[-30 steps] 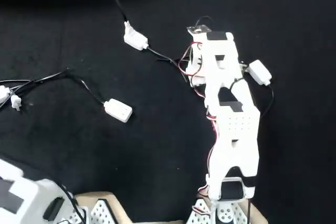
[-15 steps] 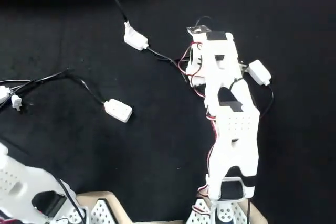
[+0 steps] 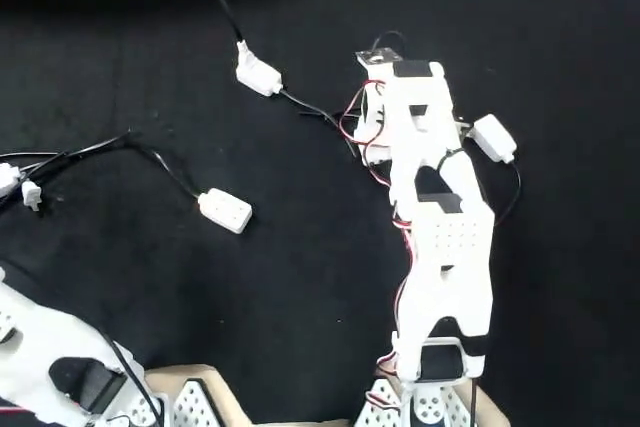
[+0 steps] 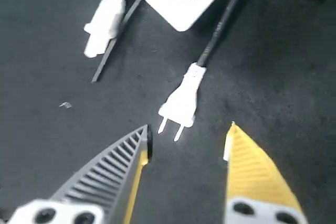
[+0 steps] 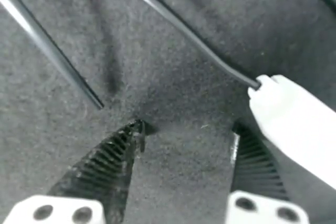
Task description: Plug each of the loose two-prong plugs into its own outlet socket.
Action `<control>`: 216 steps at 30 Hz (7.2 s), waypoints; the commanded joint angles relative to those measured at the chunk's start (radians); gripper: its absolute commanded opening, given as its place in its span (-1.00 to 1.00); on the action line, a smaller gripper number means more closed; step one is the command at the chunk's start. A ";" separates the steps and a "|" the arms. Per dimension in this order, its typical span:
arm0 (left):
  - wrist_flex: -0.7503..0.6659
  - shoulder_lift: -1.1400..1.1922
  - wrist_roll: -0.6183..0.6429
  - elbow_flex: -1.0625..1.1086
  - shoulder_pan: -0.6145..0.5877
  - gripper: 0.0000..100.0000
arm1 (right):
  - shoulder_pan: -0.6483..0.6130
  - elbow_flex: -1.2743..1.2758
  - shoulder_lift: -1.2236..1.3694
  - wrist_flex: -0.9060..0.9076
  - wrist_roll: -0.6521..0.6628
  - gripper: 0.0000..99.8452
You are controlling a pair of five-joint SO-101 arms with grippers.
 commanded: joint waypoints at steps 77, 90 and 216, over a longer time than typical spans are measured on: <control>0.410 0.201 0.738 -0.937 0.263 -0.94 | -0.028 0.008 0.004 -0.032 -0.051 -0.96; 0.405 -0.368 1.046 -0.331 0.395 -0.94 | -0.066 0.025 -0.004 -0.015 0.003 -0.98; -0.425 -2.360 2.282 1.824 1.308 -0.94 | -0.655 1.977 -2.046 -1.220 -0.060 -0.98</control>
